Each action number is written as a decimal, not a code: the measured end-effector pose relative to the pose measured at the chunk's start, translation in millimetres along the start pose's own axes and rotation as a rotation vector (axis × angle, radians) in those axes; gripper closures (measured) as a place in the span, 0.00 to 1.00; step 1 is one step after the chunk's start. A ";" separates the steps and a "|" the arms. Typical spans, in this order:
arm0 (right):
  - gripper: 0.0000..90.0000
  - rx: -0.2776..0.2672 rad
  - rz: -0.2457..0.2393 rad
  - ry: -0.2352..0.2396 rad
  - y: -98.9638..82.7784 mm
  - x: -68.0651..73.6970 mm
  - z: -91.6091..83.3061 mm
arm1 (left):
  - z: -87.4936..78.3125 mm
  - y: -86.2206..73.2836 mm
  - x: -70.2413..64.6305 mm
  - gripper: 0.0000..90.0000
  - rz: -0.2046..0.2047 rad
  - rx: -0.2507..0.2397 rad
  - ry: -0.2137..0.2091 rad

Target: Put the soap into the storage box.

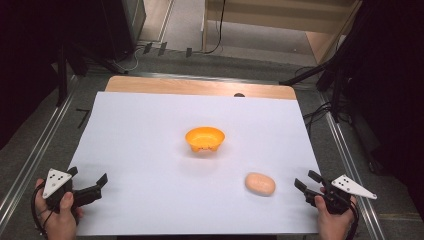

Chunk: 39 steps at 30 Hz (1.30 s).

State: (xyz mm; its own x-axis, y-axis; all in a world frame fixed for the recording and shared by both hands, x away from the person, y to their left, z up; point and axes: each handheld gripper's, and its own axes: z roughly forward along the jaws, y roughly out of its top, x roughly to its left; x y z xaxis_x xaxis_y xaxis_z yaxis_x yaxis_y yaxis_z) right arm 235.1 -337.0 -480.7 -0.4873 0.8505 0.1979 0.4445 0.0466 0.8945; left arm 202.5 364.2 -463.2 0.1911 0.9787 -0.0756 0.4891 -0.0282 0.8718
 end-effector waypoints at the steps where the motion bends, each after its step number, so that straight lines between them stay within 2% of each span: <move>1: 0.35 0.000 0.000 0.000 0.0 0.0 0.0 | 0.0 0.0 0.0 0.00 0.000 0.000 0.000; 3: 0.41 0.014 -0.002 0.019 2.4 -0.6 -0.6 | 2.5 1.1 0.6 0.00 -0.005 0.026 -0.014; 4: 0.44 0.019 -0.008 0.045 4.1 -1.4 -1.2 | 3.2 1.3 1.0 0.00 -0.011 0.031 -0.013; 5: 0.47 0.047 -0.043 0.072 8.9 -0.9 -2.1 | 4.3 1.9 1.7 0.00 -0.018 0.042 -0.007; 6: 0.49 0.058 -0.079 0.077 11.6 0.3 -2.5 | 4.8 2.2 1.5 0.00 -0.019 0.046 0.000; 7: 0.51 0.062 -0.124 0.053 14.1 2.3 -2.6 | 5.1 2.3 1.1 0.00 -0.019 0.050 0.005; 8: 0.51 0.062 -0.124 0.053 14.1 2.3 -2.6 | 5.1 2.3 1.1 0.00 -0.019 0.050 0.005; 10: 0.55 0.048 -0.247 -0.035 18.4 7.6 -2.7 | 5.2 2.3 0.0 0.00 -0.007 0.053 0.008; 11: 0.57 0.054 -0.288 -0.073 20.8 9.9 -3.2 | 5.1 2.2 -0.4 0.00 -0.005 0.051 0.010; 13: 0.56 0.066 -0.292 -0.058 25.4 12.9 -2.8 | 4.8 1.8 -0.4 0.00 -0.007 0.042 0.008; 14: 0.55 0.123 -0.276 -0.014 29.9 16.4 -1.3 | 4.0 1.6 0.4 0.00 -0.010 0.040 0.007; 15: 0.55 0.123 -0.276 -0.014 29.9 16.4 -1.3 | 4.0 1.6 0.4 0.00 -0.010 0.040 0.007; 16: 0.54 0.168 -0.293 0.025 31.5 21.5 1.7 | 3.8 1.5 0.8 0.00 -0.012 0.038 0.005; 17: 0.52 0.181 -0.305 0.044 32.4 23.6 4.1 | 3.5 1.5 0.9 0.00 -0.011 0.036 0.001; 19: 0.50 0.213 -0.339 0.046 34.9 30.9 9.2 | 3.4 1.3 0.6 0.00 -0.010 0.034 -0.002; 20: 0.50 0.213 -0.339 0.046 34.9 30.9 9.2 | 3.3 1.2 0.7 0.00 -0.008 0.034 -0.006; 21: 0.49 0.264 -0.413 0.050 38.2 40.9 15.6 | 3.6 1.4 0.8 0.00 -0.008 0.037 -0.006; 22: 0.49 0.264 -0.413 0.050 38.2 40.9 15.6 | 4.3 1.6 1.1 0.00 -0.010 0.042 -0.009; 23: 0.47 0.283 -0.429 0.075 42.2 47.8 20.9 | 5.2 1.9 1.6 0.00 -0.011 0.051 -0.017; 24: 0.44 0.292 -0.424 0.111 44.5 48.3 23.8 | 5.3 1.9 1.7 0.00 -0.011 0.052 -0.020; 25: 0.44 0.292 -0.424 0.111 44.5 48.3 23.8 | 5.3 1.9 1.7 0.00 -0.011 0.052 -0.020; 26: 0.40 0.314 -0.396 0.183 48.0 48.7 30.2 | 5.1 1.8 1.3 0.00 -0.011 0.051 -0.023; 27: 0.41 0.327 -0.393 0.211 49.4 48.9 33.5 | 4.9 1.8 1.3 0.00 -0.007 0.051 -0.026; 28: 0.41 0.327 -0.393 0.211 49.4 48.9 33.5 | 4.9 1.8 1.3 0.00 -0.007 0.051 -0.026; 31: 0.43 0.357 -0.399 0.278 52.7 52.6 41.3 | 4.7 1.6 0.6 0.00 0.000 0.047 -0.025; 33: 0.44 0.392 -0.401 0.318 54.4 56.8 46.2 | 4.9 1.8 0.7 0.00 -0.002 0.054 -0.024; 36: 0.44 0.428 -0.426 0.353 56.3 63.0 53.8 | 5.2 1.9 1.2 0.00 -0.002 0.055 -0.030; 37: 0.42 0.454 -0.430 0.375 57.3 66.7 60.0 | 5.1 1.9 1.0 0.00 -0.001 0.055 -0.031; 39: 0.40 0.470 -0.434 0.382 58.0 68.3 63.7 | 5.3 1.8 0.7 0.00 0.003 0.054 -0.030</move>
State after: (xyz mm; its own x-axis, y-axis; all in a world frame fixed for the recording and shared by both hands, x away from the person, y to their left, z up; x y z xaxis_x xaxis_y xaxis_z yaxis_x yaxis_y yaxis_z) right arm 275.4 -242.8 -440.8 -0.8815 0.4672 0.0678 0.3853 0.6290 0.6753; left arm 208.0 363.7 -464.2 0.2177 0.9720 -0.0880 0.5337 -0.0430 0.8446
